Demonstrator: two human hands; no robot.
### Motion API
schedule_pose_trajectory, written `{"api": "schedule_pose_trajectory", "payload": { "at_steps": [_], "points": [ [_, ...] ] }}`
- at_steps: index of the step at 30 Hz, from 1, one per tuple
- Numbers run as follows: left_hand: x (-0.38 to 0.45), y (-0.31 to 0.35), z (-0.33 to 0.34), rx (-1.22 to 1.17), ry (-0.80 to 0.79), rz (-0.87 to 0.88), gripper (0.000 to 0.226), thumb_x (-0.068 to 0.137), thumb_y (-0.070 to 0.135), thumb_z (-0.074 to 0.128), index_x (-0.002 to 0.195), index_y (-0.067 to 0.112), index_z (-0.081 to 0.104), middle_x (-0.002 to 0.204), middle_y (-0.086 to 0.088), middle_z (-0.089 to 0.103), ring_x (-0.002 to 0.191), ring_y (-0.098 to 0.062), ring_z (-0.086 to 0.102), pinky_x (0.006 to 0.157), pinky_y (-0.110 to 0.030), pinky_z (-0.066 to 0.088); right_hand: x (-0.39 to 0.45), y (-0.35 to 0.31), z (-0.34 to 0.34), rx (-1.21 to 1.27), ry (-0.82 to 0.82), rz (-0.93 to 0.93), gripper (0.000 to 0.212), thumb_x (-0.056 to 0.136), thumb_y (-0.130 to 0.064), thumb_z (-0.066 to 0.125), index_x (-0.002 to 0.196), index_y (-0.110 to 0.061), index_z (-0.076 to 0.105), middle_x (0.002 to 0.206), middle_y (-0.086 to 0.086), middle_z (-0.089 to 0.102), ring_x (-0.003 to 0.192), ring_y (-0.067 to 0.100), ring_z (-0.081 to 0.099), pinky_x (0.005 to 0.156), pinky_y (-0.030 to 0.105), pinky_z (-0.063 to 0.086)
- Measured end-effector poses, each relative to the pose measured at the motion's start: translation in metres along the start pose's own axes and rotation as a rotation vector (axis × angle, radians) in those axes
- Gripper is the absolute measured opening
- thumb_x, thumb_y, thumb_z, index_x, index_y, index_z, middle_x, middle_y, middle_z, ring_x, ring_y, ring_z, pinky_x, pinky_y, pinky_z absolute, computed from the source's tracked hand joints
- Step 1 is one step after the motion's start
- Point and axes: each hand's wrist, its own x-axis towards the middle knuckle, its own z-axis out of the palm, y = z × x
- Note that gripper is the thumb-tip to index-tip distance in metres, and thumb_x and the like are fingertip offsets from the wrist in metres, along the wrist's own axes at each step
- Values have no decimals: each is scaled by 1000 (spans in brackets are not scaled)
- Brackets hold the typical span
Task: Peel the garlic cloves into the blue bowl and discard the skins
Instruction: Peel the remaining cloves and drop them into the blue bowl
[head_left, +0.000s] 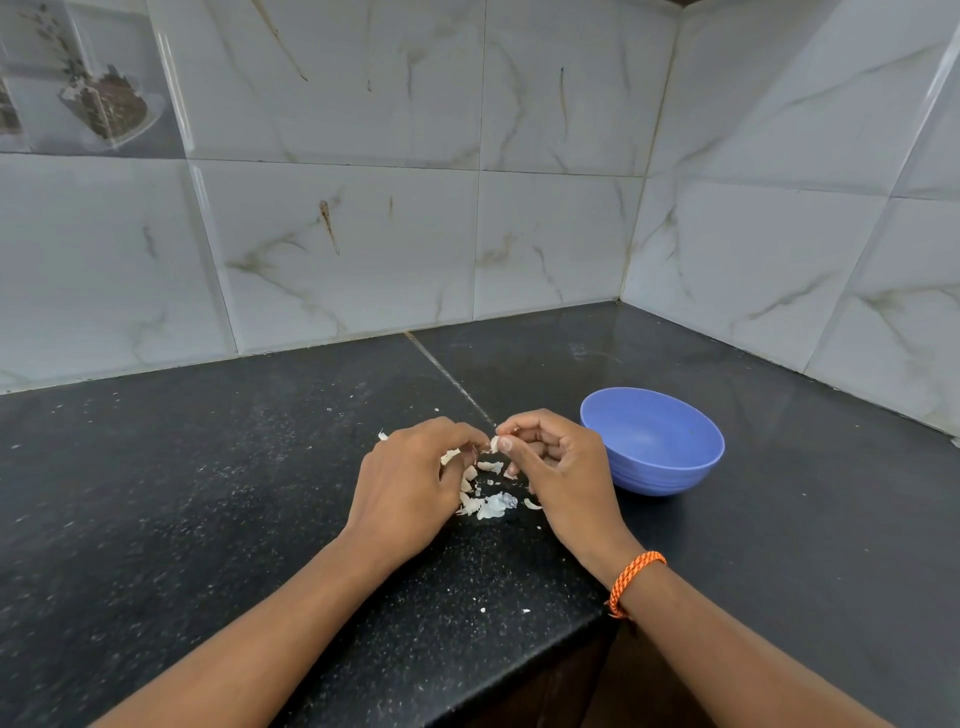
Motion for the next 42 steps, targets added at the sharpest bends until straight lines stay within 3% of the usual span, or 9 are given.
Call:
{"api": "schedule_pose_trajectory", "payload": {
  "at_steps": [3, 7, 9, 11, 20, 26, 30, 38, 42],
  "points": [
    [0, 1, -1, 6, -11, 5, 19, 100, 35, 74, 114, 48, 75, 100, 30, 71, 75, 10, 58, 73, -28, 49, 0, 0, -2, 1, 7, 2, 8, 97, -8, 76, 102, -14, 80, 91, -3, 79, 76, 8, 73, 70, 19, 57],
    [-1, 4, -2, -26, 20, -5, 11, 100, 54, 70, 98, 46, 78, 90, 29, 71, 76, 3, 63, 71, -31, 53, 0, 1, -1, -9, -11, 6, 9, 98, -9, 76, 102, -16, 80, 91, -3, 80, 82, 13, 75, 74, 21, 58],
    [-1, 2, -2, -30, 26, -16, 3, 96, 47, 77, 96, 46, 75, 92, 28, 71, 75, 1, 65, 71, -32, 54, 0, 2, -1, -18, -13, 8, 9, 97, -10, 77, 102, -16, 80, 91, -3, 80, 82, 13, 75, 74, 21, 57],
    [-1, 0, -1, -38, 26, -40, 17, 90, 40, 84, 98, 45, 71, 96, 30, 71, 74, 0, 66, 71, -32, 55, 0, 2, -1, -27, -12, 13, 10, 97, -9, 77, 102, -17, 81, 91, -4, 80, 81, 11, 74, 73, 20, 57],
    [-1, 3, -1, -149, 42, 3, 9, 90, 45, 84, 95, 45, 77, 89, 39, 70, 66, -2, 68, 65, -28, 52, -1, 0, -1, -8, -19, 37, 4, 97, -10, 77, 99, -13, 79, 84, 1, 79, 68, 12, 71, 60, 16, 51],
    [-1, 1, -2, -181, 69, -9, 4, 92, 39, 84, 90, 40, 80, 82, 35, 71, 64, -2, 67, 62, -25, 46, 0, 2, -1, -63, -52, -4, 9, 99, -12, 76, 104, -17, 80, 91, -5, 80, 79, 13, 76, 73, 21, 58],
    [-1, 2, -2, -193, 75, -10, 5, 93, 35, 82, 91, 39, 80, 87, 30, 74, 66, -4, 68, 66, -31, 55, -1, 3, 0, -135, -50, -42, 13, 98, -16, 77, 108, -22, 82, 99, -13, 80, 94, 10, 76, 82, 23, 61],
    [-1, 1, -1, -211, 43, 8, 17, 97, 23, 77, 95, 39, 78, 79, 33, 71, 59, -6, 69, 68, -40, 60, -2, 1, 3, -211, -35, -97, 17, 95, -14, 80, 109, -23, 81, 99, -13, 78, 93, 13, 73, 75, 15, 53],
    [0, 0, 0, -231, 40, 11, 19, 97, 20, 76, 99, 39, 80, 88, 30, 75, 63, -6, 71, 70, -43, 62, -3, 4, 4, -241, -32, -127, 21, 96, -13, 78, 114, -23, 80, 100, -14, 76, 93, 14, 72, 76, 16, 55]
  ]
}}
